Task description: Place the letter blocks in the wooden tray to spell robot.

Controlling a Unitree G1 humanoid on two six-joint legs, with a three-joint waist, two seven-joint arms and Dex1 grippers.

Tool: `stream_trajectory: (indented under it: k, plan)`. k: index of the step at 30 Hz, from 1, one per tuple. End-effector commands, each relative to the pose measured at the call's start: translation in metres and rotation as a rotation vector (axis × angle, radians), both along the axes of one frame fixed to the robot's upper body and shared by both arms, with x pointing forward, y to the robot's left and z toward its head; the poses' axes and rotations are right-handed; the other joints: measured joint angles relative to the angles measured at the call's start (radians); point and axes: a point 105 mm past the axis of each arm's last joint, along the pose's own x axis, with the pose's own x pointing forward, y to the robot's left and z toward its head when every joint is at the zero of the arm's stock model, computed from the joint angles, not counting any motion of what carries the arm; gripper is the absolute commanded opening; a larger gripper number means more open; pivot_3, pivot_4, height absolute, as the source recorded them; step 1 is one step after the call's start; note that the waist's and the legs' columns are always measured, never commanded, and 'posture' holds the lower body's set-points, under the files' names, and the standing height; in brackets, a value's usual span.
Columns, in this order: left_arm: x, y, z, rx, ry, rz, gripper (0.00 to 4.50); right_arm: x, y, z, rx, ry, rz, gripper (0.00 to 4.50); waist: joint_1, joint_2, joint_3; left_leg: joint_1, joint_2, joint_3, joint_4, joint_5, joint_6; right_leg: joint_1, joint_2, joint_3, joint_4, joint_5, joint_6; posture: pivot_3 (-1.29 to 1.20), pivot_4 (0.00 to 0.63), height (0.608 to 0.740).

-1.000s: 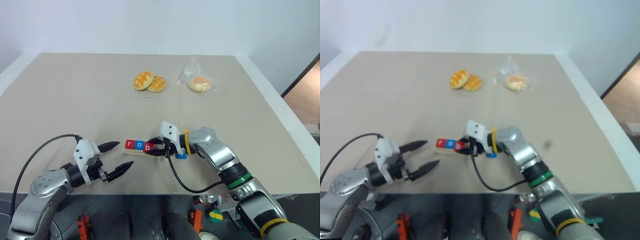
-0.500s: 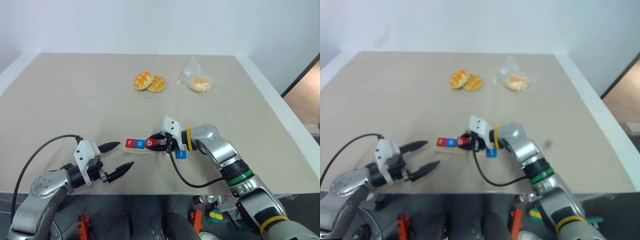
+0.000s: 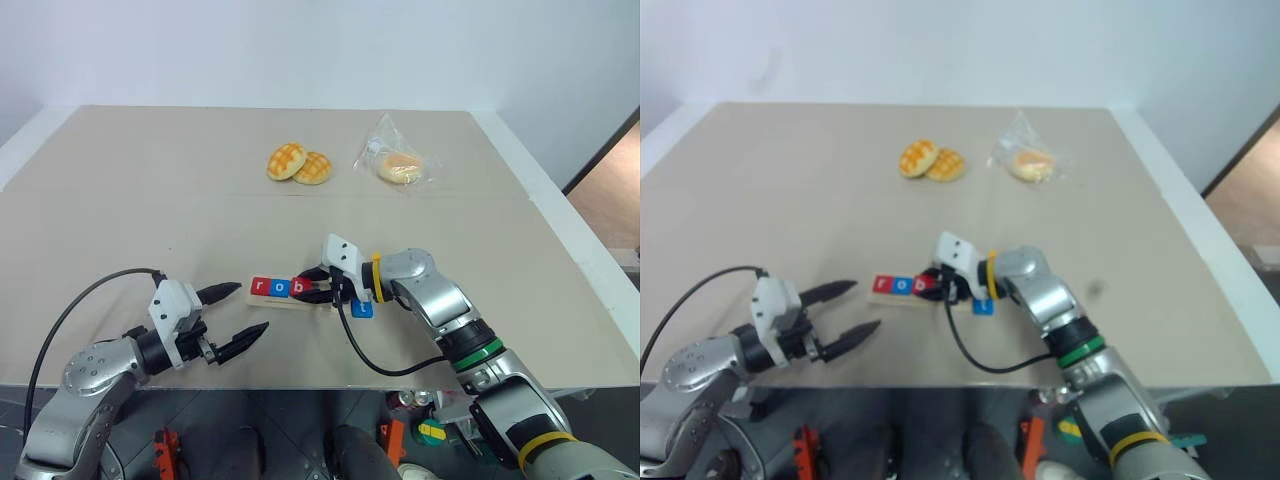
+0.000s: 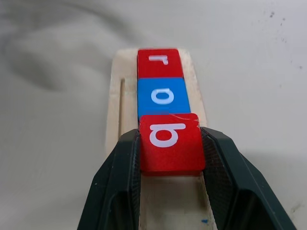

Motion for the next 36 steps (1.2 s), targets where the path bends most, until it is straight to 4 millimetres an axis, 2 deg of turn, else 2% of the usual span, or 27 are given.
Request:
stream_trajectory:
  k: [1, 6, 7, 8, 11, 12, 13, 14, 18, 21, 25, 27, 29, 31, 33, 36]
  plan:
    - [-0.003, -0.006, 0.011, 0.002, -0.046, -0.019, 4.5, 0.0, 0.002, 0.006, 0.016, -0.023, 0.017, 1.21, 0.0, 0.0, 0.0, 0.0, 0.0, 0.0, 0.0, 0.0, 0.0, 0.0, 0.0, 0.0, 0.0, 0.0, 0.0, 0.0, 0.15, 0.74]
    - [-0.004, -0.005, 0.009, 0.01, -0.043, -0.015, 4.5, -0.001, 0.005, 0.005, 0.019, -0.014, 0.019, 1.21, 0.0, 0.0, 0.0, 0.0, 0.0, 0.0, 0.0, 0.0, 0.0, 0.0, 0.0, 0.0, 0.0, 0.0, 0.0, 0.0, 0.15, 0.74]
    - [-0.004, -0.004, 0.008, 0.01, -0.042, -0.014, 4.5, -0.001, 0.006, 0.005, 0.021, -0.011, 0.021, 1.71, 0.0, 0.0, 0.0, 0.0, 0.0, 0.0, 0.0, 0.0, 0.0, 0.0, 0.0, 0.0, 0.0, 0.0, 0.0, 0.0, 0.15, 0.74]
    - [-0.004, -0.004, 0.007, 0.011, -0.041, -0.014, 4.5, -0.002, 0.006, 0.006, 0.023, -0.008, 0.022, 1.71, 0.0, 0.0, 0.0, 0.0, 0.0, 0.0, 0.0, 0.0, 0.0, 0.0, 0.0, 0.0, 0.0, 0.0, 0.0, 0.0, 0.15, 0.74]
    - [-0.006, -0.003, 0.003, 0.012, -0.037, -0.013, 4.5, -0.002, 0.008, 0.009, 0.035, -0.007, 0.023, 2.5, 0.0, 0.0, 0.0, 0.0, 0.0, 0.0, 0.0, 0.0, 0.0, 0.0, 0.0, 0.0, 0.0, 0.0, 0.0, 0.0, 0.15, 0.74]
    - [-0.006, -0.003, 0.002, 0.013, -0.036, -0.013, 4.5, -0.002, 0.009, 0.01, 0.039, -0.006, 0.021, 2.5, 0.0, 0.0, 0.0, 0.0, 0.0, 0.0, 0.0, 0.0, 0.0, 0.0, 0.0, 0.0, 0.0, 0.0, 0.0, 0.0, 0.15, 0.74]
    - [-0.006, -0.003, 0.002, 0.014, -0.036, -0.014, 4.5, -0.001, 0.009, 0.01, 0.041, -0.005, 0.02, 2.93, 0.0, 0.0, 0.0, 0.0, 0.0, 0.0, 0.0, 0.0, 0.0, 0.0, 0.0, 0.0, 0.0, 0.0, 0.0, 0.0, 0.15, 0.74]
    - [-0.006, -0.003, 0.002, 0.014, -0.037, -0.015, 4.5, -0.001, 0.009, 0.011, 0.042, -0.005, 0.019, 3.1, 0.0, 0.0, 0.0, 0.0, 0.0, 0.0, 0.0, 0.0, 0.0, 0.0, 0.0, 0.0, 0.0, 0.0, 0.0, 0.0, 0.15, 0.74]
    - [-0.006, -0.003, 0.002, 0.018, -0.04, -0.018, 4.5, 0.001, 0.008, 0.01, 0.039, -0.004, 0.012, 4.44, 0.0, 0.0, 0.0, 0.0, 0.0, 0.0, 0.0, 0.0, 0.0, 0.0, 0.0, 0.0, 0.0, 0.0, 0.0, 0.0, 0.15, 0.74]
    - [-0.006, -0.003, 0.002, 0.018, -0.042, -0.017, 4.5, 0.005, 0.006, 0.019, 0.067, -0.018, -0.013, 4.44, 0.0, 0.0, 0.0, 0.0, 0.0, 0.0, 0.0, 0.0, 0.0, 0.0, 0.0, 0.0, 0.0, 0.0, 0.0, 0.0, 0.15, 0.74]
    - [-0.004, -0.002, 0.005, 0.01, -0.05, -0.011, 4.5, 0.012, -0.002, 0.044, 0.166, -0.006, -0.088, 4.44, 0.0, 0.0, 0.0, 0.0, 0.0, 0.0, 0.0, 0.0, 0.0, 0.0, 0.0, 0.0, 0.0, 0.0, 0.0, 0.0, 0.15, 0.74]
    - [-0.002, -0.004, 0.01, 0.012, -0.061, -0.032, 4.5, 0.017, -0.017, 0.067, 0.274, 0.001, -0.192, 4.44, 0.0, 0.0, 0.0, 0.0, 0.0, 0.0, 0.0, 0.0, 0.0, 0.0, 0.0, 0.0, 0.0, 0.0, 0.0, 0.0, 0.15, 0.74]
    - [-0.002, -0.008, 0.013, 0.017, -0.063, -0.062, 4.5, 0.021, -0.032, 0.081, 0.331, -0.02, -0.281, 4.44, 0.002, 0.0, 0.0, -0.001, 0.0, -0.001, 0.0, 0.0, 0.0, 0.0, 0.0, 0.0, 0.0, 0.0, 0.0, 0.0, 0.15, 0.74]
    - [-0.004, -0.013, 0.014, 0.029, -0.066, -0.095, 4.5, 0.025, -0.047, 0.078, 0.285, -0.059, -0.37, 4.44, 0.001, 0.0, 0.0, -0.001, 0.0, -0.001, 0.0, 0.0, 0.0, 0.0, 0.0, 0.0, 0.0, 0.0, 0.001, 0.0, 0.15, 0.74]
    - [-0.004, -0.017, 0.014, 0.041, -0.071, -0.117, 4.5, 0.026, -0.061, 0.065, 0.211, -0.074, -0.439, 4.44, 0.001, 0.0, 0.0, -0.001, -0.001, -0.001, 0.0, 0.0, 0.0, 0.0, 0.0, 0.0, 0.0, -0.001, 0.001, 0.0, 0.15, 0.74]
    - [-0.002, -0.02, 0.014, 0.047, -0.074, -0.123, 4.5, 0.03, -0.069, 0.057, 0.172, -0.104, -0.546, 4.44, 0.001, 0.0, 0.0, -0.001, -0.001, 0.0, -0.001, 0.0, 0.0, -0.001, -0.001, 0.001, 0.0, -0.002, 0.001, 0.0, 0.15, 0.74]
